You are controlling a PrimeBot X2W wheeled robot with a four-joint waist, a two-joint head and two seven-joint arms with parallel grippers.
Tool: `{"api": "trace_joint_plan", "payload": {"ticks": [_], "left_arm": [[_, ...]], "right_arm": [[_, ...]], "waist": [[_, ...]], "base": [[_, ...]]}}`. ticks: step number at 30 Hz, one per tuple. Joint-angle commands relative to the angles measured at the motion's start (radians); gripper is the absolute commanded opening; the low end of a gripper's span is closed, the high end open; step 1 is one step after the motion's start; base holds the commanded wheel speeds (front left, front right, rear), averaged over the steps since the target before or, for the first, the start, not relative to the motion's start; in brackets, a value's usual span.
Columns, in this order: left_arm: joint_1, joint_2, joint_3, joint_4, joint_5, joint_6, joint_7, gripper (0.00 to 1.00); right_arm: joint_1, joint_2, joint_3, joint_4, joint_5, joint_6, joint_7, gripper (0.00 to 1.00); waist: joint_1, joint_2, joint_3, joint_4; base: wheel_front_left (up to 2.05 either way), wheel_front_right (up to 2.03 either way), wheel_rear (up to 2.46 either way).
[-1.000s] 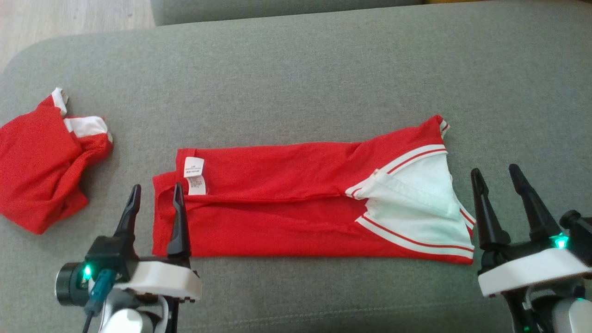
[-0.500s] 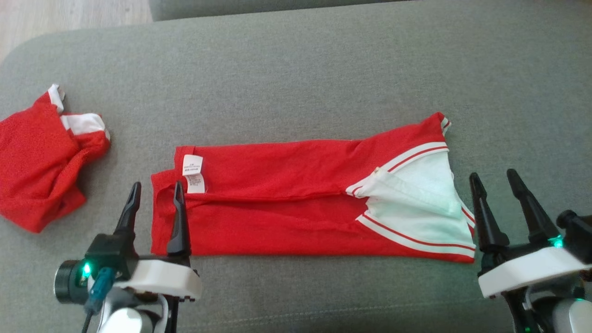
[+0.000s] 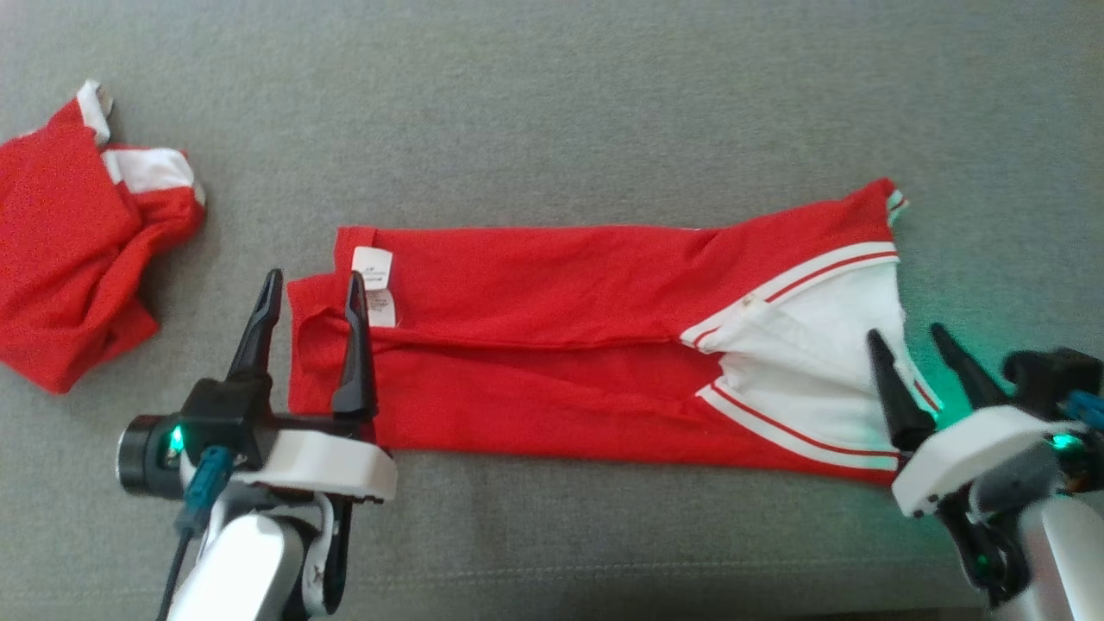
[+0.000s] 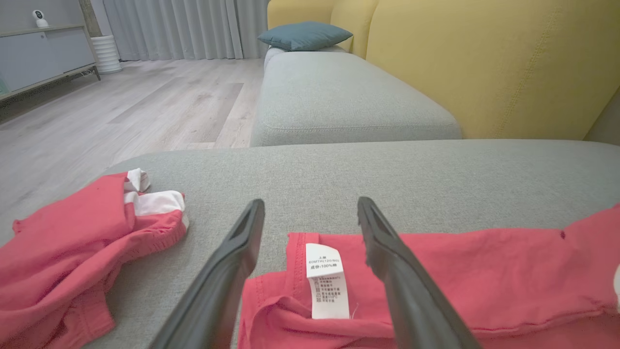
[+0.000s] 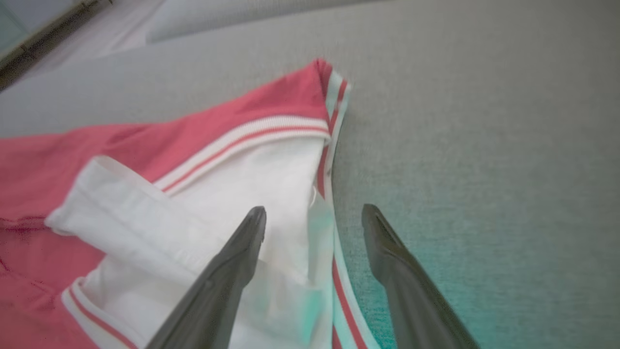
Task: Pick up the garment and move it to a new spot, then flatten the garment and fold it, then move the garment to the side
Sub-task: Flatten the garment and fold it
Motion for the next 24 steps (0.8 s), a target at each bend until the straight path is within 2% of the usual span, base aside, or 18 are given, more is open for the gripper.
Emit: {"api": "trace_joint_plan", "payload": {"ticks": [1, 6, 7, 8, 9, 13, 24], "left_arm": [[-0.044, 0.007, 0.027, -0.023, 0.011, -0.004, -0.012, 1.0], [-0.063, -0.004, 0.024, 0.004, 0.008, -0.011, -0.024, 1.0], [-0.064, -0.006, 0.025, 0.009, 0.007, -0.011, -0.026, 1.0], [-0.064, -0.007, 0.026, 0.013, 0.006, -0.011, -0.028, 1.0], [-0.063, -0.008, 0.027, 0.015, 0.005, -0.01, -0.03, 1.0], [-0.059, -0.009, 0.03, 0.023, 0.001, -0.009, -0.035, 1.0], [-0.043, -0.01, 0.024, 0.027, -0.005, -0.008, -0.039, 1.0]], "right_arm": [[-0.037, -0.031, 0.037, 0.014, 0.009, -0.001, 0.013, 1.0], [-0.072, -0.043, 0.088, 0.14, 0.065, -0.001, 0.099, 1.0], [-0.074, -0.044, 0.096, 0.154, 0.079, -0.001, 0.121, 0.63], [-0.076, -0.044, 0.103, 0.161, 0.097, -0.001, 0.136, 0.14], [-0.076, -0.046, 0.109, 0.166, 0.114, -0.001, 0.15, 0.0], [-0.074, -0.078, 0.114, 0.149, 0.145, -0.001, 0.157, 0.0], [-0.008, -0.27, -0.122, 0.079, 0.11, -0.001, 0.175, 0.0]], "waist": [[0.0, 0.0, 0.017, 0.013], [0.0, 0.0, 0.02, 0.024], [0.0, 0.0, 0.018, 0.024], [0.0, 0.0, 0.015, 0.023], [0.0, 0.0, 0.012, 0.021], [0.0, 0.0, -0.002, 0.011], [0.0, 0.0, -0.055, -0.026]], "base": [[0.0, 0.0, 0.0], [0.0, 0.0, 0.0], [0.0, 0.0, 0.0], [0.0, 0.0, 0.0], [0.0, 0.0, 0.0], [0.0, 0.0, 0.0], [0.0, 0.0, 0.0]]}}
